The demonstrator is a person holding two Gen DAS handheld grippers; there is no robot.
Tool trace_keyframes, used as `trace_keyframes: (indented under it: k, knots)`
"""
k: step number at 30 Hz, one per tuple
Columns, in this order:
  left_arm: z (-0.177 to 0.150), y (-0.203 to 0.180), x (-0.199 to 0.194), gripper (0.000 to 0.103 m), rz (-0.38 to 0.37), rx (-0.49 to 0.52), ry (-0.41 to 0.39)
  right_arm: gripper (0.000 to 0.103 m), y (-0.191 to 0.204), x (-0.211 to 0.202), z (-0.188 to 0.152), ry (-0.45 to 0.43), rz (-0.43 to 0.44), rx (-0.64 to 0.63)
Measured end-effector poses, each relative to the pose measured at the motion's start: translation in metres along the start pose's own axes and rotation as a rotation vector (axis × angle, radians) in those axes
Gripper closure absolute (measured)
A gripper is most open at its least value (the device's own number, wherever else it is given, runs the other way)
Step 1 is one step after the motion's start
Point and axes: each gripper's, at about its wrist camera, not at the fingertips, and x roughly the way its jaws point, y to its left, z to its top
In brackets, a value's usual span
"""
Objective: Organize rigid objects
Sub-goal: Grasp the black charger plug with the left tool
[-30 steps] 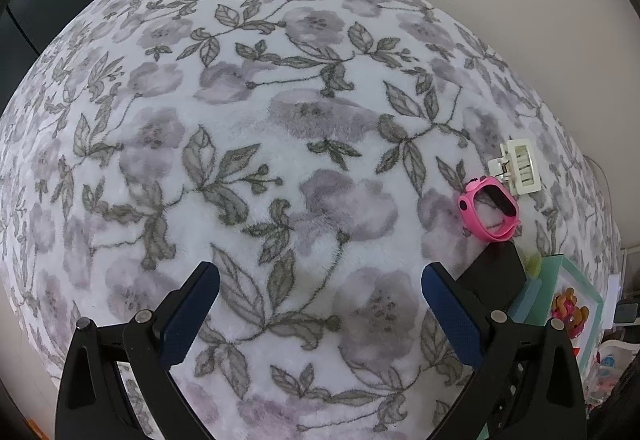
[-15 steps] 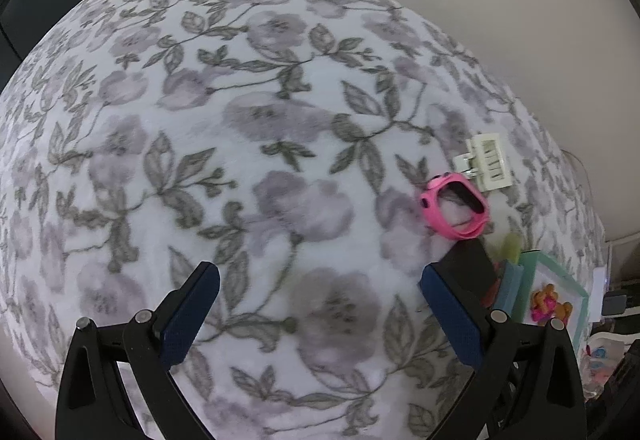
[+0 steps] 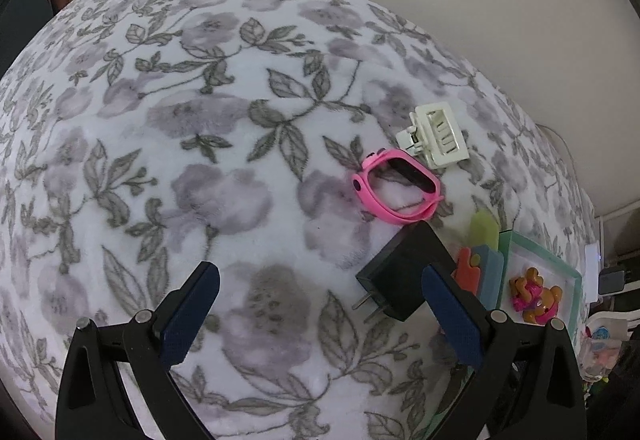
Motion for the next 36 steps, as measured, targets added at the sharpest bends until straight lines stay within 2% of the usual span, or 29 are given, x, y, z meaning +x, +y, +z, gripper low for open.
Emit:
trace_keyframes:
  k: [6, 11, 15, 25, 31, 36]
  knots:
    - [0.001, -0.007, 0.007, 0.002, -0.061, -0.003, 0.005, 0.081, 0.002, 0.001, 0.000, -0.019, -0.024, -0.005]
    - [0.002, -0.015, 0.013, 0.002, -0.142, -0.008, 0.015, 0.079, 0.000, 0.001, 0.000, -0.024, -0.014, -0.004]
    - [0.004, -0.022, 0.022, 0.002, -0.156, -0.013, 0.018, 0.079, 0.003, 0.001, -0.002, -0.024, -0.017, -0.030]
    - [0.007, -0.033, 0.030, 0.002, -0.069, 0.035, 0.025, 0.079, 0.002, 0.000, -0.002, -0.021, -0.007, -0.052]
    - [0.009, -0.030, 0.020, 0.002, 0.052, 0.104, 0.028, 0.079, 0.002, 0.000, -0.002, -0.019, -0.008, -0.051]
    - [0.016, -0.005, 0.014, 0.002, 0.103, 0.059, 0.034, 0.078, 0.002, 0.001, 0.000, -0.024, -0.001, -0.029]
